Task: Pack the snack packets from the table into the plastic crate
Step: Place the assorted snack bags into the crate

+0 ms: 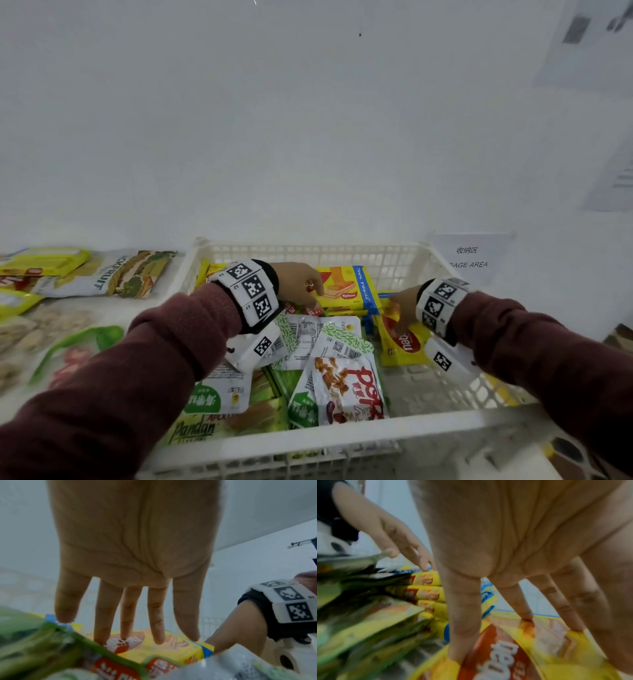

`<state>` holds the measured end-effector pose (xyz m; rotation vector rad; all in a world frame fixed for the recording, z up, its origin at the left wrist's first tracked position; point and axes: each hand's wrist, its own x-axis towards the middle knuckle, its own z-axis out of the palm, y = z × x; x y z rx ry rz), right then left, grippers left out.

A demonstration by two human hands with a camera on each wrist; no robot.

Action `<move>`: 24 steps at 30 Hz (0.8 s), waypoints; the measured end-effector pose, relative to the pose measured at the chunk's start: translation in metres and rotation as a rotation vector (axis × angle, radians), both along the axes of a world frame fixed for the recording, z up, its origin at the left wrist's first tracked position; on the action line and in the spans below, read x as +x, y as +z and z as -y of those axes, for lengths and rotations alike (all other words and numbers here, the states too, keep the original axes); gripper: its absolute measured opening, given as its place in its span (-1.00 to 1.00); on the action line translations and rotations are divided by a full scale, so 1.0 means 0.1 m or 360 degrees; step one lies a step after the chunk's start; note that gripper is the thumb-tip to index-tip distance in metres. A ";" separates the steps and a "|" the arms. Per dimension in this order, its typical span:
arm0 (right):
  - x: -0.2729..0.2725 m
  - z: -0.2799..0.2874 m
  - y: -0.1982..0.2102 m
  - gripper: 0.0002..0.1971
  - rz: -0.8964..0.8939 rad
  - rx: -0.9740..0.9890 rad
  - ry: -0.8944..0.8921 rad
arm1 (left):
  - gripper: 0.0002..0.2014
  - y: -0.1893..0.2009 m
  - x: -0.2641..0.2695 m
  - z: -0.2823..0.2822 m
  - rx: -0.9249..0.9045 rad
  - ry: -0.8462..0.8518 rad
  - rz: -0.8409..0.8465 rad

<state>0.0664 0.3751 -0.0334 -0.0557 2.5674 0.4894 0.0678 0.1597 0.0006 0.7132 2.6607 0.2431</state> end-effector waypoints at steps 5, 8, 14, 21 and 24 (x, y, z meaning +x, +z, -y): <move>0.17 0.03 0.57 -0.77 -0.0269 -0.0324 0.0147 | -0.65 0.01 0.07 0.01 -0.0019 -0.0056 0.0197; 0.38 0.24 0.59 -0.82 -0.0159 -0.0675 0.0365 | -0.62 0.01 0.10 -0.02 -0.0111 -0.0080 0.0180; 0.57 0.62 0.35 -0.68 -0.0044 -0.0778 0.0486 | -0.63 0.00 0.14 -0.04 -0.0165 -0.0073 0.0162; 0.58 0.58 0.26 -0.67 -0.0054 -0.1013 0.0297 | -0.61 0.07 0.18 -0.03 -0.0180 -0.0028 0.0151; 0.58 0.54 0.36 -0.67 -0.0055 -0.0959 0.0370 | -0.61 0.12 0.19 0.02 -0.0098 -0.0033 0.0147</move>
